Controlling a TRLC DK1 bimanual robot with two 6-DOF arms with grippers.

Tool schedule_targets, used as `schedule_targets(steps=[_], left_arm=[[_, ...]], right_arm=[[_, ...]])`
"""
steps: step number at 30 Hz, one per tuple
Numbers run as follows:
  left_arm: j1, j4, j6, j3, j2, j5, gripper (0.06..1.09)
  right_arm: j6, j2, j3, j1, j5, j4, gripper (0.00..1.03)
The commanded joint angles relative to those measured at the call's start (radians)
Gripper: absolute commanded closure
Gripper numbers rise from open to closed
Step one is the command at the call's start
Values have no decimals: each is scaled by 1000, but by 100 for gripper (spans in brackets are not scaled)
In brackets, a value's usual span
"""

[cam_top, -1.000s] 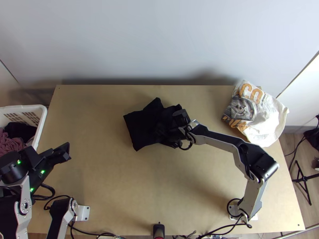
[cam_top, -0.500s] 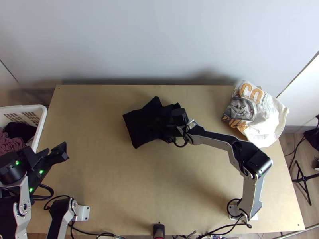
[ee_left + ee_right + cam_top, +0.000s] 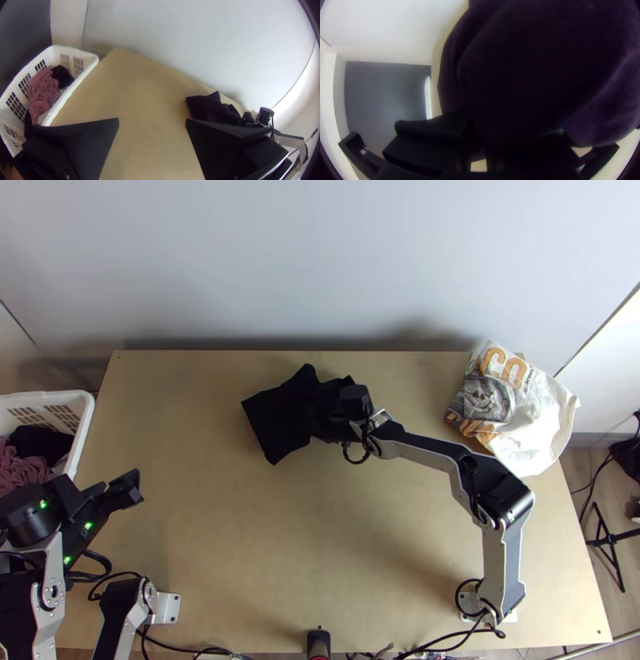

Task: Fold the t-shirt

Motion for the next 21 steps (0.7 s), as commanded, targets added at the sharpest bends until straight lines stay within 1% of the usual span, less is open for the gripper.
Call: schedule_targets(steps=[1,3,6,10,12,16,21], left_arm=[[8,-17,2,-19,-10,-6,11],[16,-17,-1,-30,-10,-4,11],[14,-9,-7,-48,-14,-4,11],[3,8,-7,-79,-13,-4,11],[-3,22,-7,-91,-13,-4,11],[-6,46,-9,-91,0,-4,11],[-30,72,-7,-80,21,-3,11]], right_arm=[[-104,-61,-4,-27,6,-57,100],[-127,-97,-15,-41,26,-59,100],[-193,-176,-39,-49,54,-57,100],[-294,-298,-70,-54,54,-60,100],[-337,-339,-64,-70,54,-91,100],[-389,-364,-9,-153,52,-181,100],[-435,-411,28,-261,51,-243,100]])
